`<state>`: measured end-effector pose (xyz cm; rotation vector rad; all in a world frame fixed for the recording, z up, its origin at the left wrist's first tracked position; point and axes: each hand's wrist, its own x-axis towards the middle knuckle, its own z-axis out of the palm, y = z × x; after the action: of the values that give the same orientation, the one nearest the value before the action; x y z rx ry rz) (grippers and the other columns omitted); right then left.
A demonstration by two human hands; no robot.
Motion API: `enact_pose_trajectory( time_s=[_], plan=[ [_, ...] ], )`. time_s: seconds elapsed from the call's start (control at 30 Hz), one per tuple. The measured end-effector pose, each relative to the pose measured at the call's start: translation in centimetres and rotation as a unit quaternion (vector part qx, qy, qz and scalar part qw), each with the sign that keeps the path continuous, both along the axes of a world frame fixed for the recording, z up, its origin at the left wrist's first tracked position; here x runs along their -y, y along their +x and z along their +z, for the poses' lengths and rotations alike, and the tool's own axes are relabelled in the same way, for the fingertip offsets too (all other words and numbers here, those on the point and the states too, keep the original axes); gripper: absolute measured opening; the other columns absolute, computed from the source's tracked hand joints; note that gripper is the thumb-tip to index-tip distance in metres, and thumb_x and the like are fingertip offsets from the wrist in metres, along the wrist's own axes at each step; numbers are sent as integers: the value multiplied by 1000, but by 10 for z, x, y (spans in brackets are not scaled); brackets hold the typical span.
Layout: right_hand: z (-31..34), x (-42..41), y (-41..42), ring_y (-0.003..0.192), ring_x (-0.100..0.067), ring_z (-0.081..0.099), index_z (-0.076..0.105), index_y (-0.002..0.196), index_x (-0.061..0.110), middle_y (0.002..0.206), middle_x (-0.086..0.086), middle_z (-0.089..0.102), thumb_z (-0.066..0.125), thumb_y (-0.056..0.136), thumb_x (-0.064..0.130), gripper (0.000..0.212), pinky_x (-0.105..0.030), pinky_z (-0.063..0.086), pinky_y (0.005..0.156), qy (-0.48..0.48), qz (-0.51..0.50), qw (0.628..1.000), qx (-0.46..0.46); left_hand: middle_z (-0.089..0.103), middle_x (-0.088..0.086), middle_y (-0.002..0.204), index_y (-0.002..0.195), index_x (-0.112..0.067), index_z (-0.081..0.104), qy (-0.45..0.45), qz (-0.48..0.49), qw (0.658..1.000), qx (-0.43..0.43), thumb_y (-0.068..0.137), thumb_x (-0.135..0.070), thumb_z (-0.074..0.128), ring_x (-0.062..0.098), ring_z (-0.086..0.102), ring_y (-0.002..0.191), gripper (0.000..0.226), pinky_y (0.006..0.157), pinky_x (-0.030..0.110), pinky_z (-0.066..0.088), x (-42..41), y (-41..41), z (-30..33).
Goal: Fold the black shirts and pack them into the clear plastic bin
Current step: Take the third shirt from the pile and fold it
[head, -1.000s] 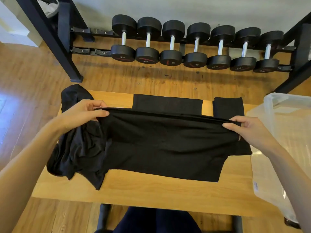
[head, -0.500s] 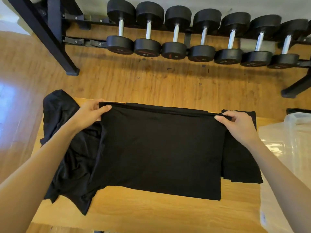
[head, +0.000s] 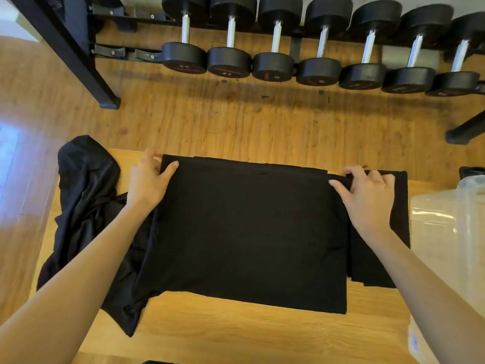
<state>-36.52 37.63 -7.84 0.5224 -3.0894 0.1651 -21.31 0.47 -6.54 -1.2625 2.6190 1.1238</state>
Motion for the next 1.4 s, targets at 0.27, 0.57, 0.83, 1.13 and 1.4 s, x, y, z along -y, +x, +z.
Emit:
enact_pose_trajectory(
  time_s=[0.27, 0.57, 0.83, 1.13, 1.4],
  plan=[
    [37, -5, 73, 87, -20, 56, 51, 132, 14, 96, -2, 59, 70, 86, 34, 54, -41, 35, 94, -157, -98, 982, 27, 49, 5, 138, 149, -17, 28, 55, -16, 998, -22, 96, -30, 57, 17, 47, 128, 61, 104, 34, 40, -16, 51, 27],
    [42, -53, 187, 96, -23, 57, 66, 110, 13, 102, -5, 64, 64, 90, 30, 27, -40, 42, 86, -136, -162, 972, 99, 51, 1, 118, 133, -14, 54, -20, -36, 998, -40, 93, -19, 61, 12, 54, 107, 41, 93, 27, 44, -47, 171, 42],
    [15, -58, 221, 96, -25, 59, 67, 108, 8, 100, -6, 67, 65, 88, 42, 39, -47, 47, 92, -217, -274, 917, 191, 63, -5, 99, 114, -18, 66, 6, 4, 1000, -16, 85, -30, 73, 10, 60, 91, 33, 80, 29, 51, -61, 207, 31],
    [43, -55, 237, 86, -9, 53, 64, 103, 13, 99, 3, 60, 70, 86, 25, 21, -27, 40, 81, -305, -253, 900, 181, 63, -7, 91, 98, -28, 66, -35, -62, 996, -61, 88, -31, 68, 7, 57, 77, 12, 68, 33, 53, -72, 231, 38],
    [53, -60, 228, 60, 1, 64, 63, 92, 14, 74, -6, 70, 63, 92, 23, 9, -2, 39, 55, -355, -259, 859, 263, 63, -4, 68, 88, -21, 55, 33, -64, 994, -78, 95, -27, 57, 10, 64, 68, 9, 68, 41, 55, -70, 233, 41]
  ],
)
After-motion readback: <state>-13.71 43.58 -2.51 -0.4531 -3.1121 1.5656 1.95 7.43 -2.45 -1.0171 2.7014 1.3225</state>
